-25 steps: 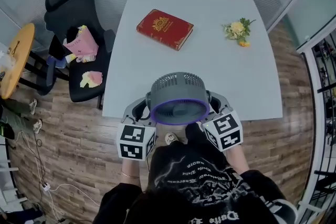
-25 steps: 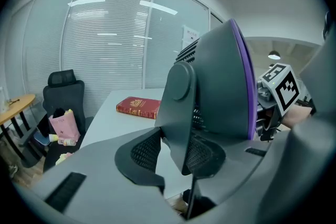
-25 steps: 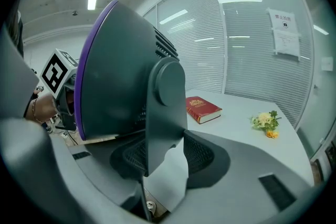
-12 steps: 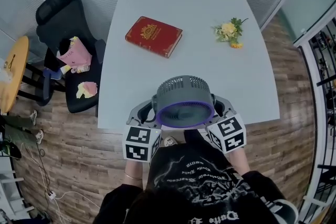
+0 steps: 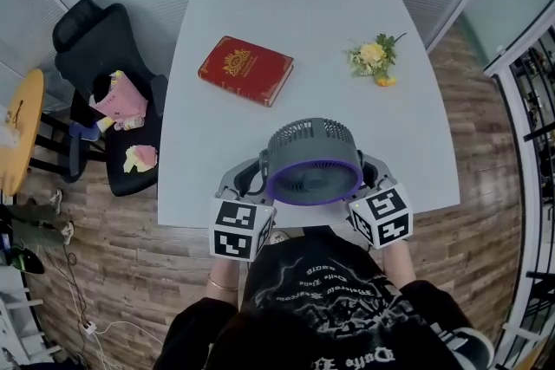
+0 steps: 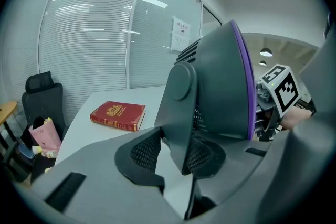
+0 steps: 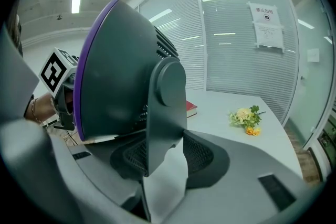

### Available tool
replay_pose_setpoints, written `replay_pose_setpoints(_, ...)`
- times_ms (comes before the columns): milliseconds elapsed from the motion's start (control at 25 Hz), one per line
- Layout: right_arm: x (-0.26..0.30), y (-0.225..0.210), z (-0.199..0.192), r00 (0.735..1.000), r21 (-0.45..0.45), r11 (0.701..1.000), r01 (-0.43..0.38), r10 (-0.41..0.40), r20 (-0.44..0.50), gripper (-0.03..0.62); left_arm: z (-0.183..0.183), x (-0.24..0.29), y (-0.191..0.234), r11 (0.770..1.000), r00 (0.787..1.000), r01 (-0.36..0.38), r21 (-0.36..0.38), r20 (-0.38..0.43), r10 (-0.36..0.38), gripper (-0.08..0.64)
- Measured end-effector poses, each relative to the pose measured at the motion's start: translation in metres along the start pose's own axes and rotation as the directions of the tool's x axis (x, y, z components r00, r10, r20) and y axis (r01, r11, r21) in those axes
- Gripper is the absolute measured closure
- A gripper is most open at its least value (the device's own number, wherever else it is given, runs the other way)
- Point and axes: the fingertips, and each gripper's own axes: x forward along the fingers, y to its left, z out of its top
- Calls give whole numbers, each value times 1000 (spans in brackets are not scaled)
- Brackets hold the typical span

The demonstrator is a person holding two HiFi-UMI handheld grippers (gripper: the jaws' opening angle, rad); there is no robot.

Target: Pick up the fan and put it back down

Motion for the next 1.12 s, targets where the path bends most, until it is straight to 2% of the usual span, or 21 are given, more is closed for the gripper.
replay_pose_setpoints(480,28,-63,18,1000,-15,1000,18,-18,1,431,38,60,6,1000,1000,-9,26,23,8,445)
replay_pose_setpoints(1120,79,-129,41,1000,-32,999,8,-9,-14,431,69,135,25,1000,1000,0,-13,10,0,445)
